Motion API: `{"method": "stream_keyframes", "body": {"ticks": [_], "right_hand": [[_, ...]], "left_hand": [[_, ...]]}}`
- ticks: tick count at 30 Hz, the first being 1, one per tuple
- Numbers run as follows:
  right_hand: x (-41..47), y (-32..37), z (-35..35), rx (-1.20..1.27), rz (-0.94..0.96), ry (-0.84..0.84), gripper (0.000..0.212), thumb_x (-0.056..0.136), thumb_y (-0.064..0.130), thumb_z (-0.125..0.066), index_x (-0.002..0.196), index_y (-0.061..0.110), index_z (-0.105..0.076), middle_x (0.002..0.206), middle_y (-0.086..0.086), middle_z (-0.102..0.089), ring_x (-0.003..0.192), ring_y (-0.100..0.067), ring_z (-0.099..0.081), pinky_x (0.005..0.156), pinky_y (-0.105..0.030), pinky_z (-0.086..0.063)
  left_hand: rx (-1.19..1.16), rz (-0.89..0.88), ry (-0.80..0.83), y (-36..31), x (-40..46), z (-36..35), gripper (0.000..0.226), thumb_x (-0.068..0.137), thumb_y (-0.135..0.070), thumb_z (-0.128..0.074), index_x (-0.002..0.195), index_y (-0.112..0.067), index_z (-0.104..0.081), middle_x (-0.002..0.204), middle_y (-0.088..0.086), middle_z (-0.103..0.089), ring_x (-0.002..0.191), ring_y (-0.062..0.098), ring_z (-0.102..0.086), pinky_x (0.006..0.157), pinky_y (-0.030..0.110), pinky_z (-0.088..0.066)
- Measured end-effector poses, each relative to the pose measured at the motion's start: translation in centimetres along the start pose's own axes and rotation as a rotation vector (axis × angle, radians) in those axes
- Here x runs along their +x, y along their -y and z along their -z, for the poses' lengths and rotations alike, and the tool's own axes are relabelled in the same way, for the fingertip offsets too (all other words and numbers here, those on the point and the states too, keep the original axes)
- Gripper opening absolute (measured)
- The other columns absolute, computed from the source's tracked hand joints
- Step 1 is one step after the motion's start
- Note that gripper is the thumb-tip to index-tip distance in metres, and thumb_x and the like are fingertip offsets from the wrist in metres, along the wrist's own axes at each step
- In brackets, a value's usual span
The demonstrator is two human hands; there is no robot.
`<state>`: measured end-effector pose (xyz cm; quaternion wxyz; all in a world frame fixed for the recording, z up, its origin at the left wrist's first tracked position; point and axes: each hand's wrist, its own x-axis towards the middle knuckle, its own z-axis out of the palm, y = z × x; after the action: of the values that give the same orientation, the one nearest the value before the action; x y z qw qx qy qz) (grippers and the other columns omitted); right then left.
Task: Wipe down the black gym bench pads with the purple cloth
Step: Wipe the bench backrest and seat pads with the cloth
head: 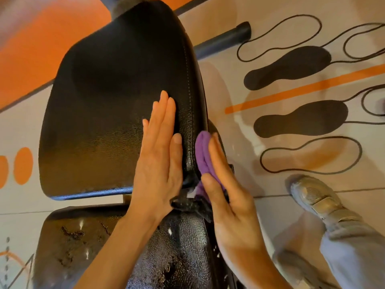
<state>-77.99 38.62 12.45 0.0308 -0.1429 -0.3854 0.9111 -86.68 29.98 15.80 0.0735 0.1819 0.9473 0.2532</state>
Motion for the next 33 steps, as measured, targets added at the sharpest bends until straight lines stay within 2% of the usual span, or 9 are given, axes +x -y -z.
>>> {"method": "stream_keyframes", "body": {"ticks": [6,10,13,17,20,24,26,31,33], "right_hand": [[9.7,2.4,-0.7,-0.106,0.027,0.0,0.042,0.103,0.008,-0.033,0.145,0.016,-0.035,0.145,0.006,-0.046,0.113,0.015,-0.05,0.088,-0.006,-0.041],[5.7,0.6,0.0,-0.205,0.145,0.005,0.044,0.103,0.004,-0.029,0.146,0.012,-0.031,0.148,0.003,-0.042,0.132,-0.01,-0.044,0.11,-0.025,-0.035],[2.4,-0.1,-0.2,-0.24,0.095,-0.075,0.045,0.098,0.008,-0.04,0.143,0.011,-0.038,0.152,0.001,-0.037,0.143,-0.012,-0.029,0.117,-0.031,-0.026],[10.6,2.4,-0.1,-0.068,0.028,-0.045,0.04,0.103,0.006,-0.033,0.141,0.012,-0.042,0.14,0.008,-0.052,0.128,0.005,-0.046,0.094,-0.008,-0.041],[13.1,3.9,0.2,-0.006,-0.03,-0.012,0.04,0.103,0.008,-0.033,0.141,0.015,-0.045,0.136,0.012,-0.056,0.123,0.01,-0.048,0.089,-0.004,-0.041],[8.1,1.9,-0.9,-0.398,0.157,-0.118,0.04,0.101,0.033,-0.039,0.14,0.028,-0.042,0.147,0.008,-0.044,0.135,-0.003,-0.042,0.109,-0.025,-0.039],[9.8,1.3,-0.7,-0.349,0.144,-0.072,0.041,0.1,0.039,-0.039,0.14,0.03,-0.043,0.147,0.006,-0.045,0.134,-0.008,-0.044,0.108,-0.035,-0.042],[19.8,3.5,-0.2,-0.103,-0.101,-0.102,0.033,0.103,0.018,-0.038,0.128,0.031,-0.056,0.106,0.029,-0.064,0.101,0.019,-0.057,0.08,-0.003,-0.043],[17.4,3.4,-0.3,-0.201,-0.024,-0.11,0.036,0.103,0.016,-0.038,0.136,0.022,-0.052,0.122,0.021,-0.061,0.112,0.014,-0.054,0.084,0.0,-0.041]], "left_hand": [[-0.001,-0.008,0.005,-0.2,0.1,0.1,0.051,0.104,-0.019,-0.028,0.154,-0.016,-0.018,0.163,-0.005,-0.01,0.151,0.008,-0.003,0.124,0.033,0.001],[-0.026,0.014,0.02,-0.1,0.1,0.1,0.051,0.104,-0.022,-0.027,0.154,-0.018,-0.017,0.163,-0.008,-0.009,0.151,0.007,-0.003,0.123,0.031,0.001],[-0.044,0.048,0.029,-0.3,0.2,0.2,0.053,0.102,-0.023,-0.029,0.154,-0.02,-0.018,0.163,-0.012,-0.01,0.151,0.007,-0.004,0.123,0.032,-0.001],[0.019,0.063,0.036,-0.8,0.6,1.0,0.05,0.104,-0.023,-0.029,0.153,-0.023,-0.022,0.161,-0.017,-0.012,0.15,0.005,-0.003,0.121,0.025,0.004],[0.01,0.117,-0.04,-0.7,3.2,1.8,0.049,0.104,-0.023,-0.03,0.153,-0.021,-0.025,0.161,-0.016,-0.016,0.149,0.0,-0.004,0.121,0.022,0.002],[-0.039,0.173,-0.099,0.0,8.9,2.1,0.048,0.105,-0.024,-0.032,0.153,-0.021,-0.025,0.161,-0.014,-0.017,0.147,-0.006,-0.007,0.122,0.029,-0.007],[-0.025,0.179,-0.071,0.3,11.1,1.6,0.048,0.105,-0.024,-0.032,0.153,-0.021,-0.025,0.161,-0.013,-0.017,0.147,-0.005,-0.006,0.123,0.029,-0.005],[0.007,0.152,-0.072,1.0,12.3,0.7,0.048,0.105,-0.023,-0.031,0.152,-0.02,-0.025,0.161,-0.011,-0.018,0.147,-0.006,-0.007,0.123,0.029,-0.005],[-0.006,0.148,-0.079,1.0,12.3,0.6,0.049,0.104,-0.023,-0.031,0.152,-0.019,-0.026,0.161,-0.01,-0.018,0.147,-0.005,-0.007,0.123,0.029,-0.006]]}}
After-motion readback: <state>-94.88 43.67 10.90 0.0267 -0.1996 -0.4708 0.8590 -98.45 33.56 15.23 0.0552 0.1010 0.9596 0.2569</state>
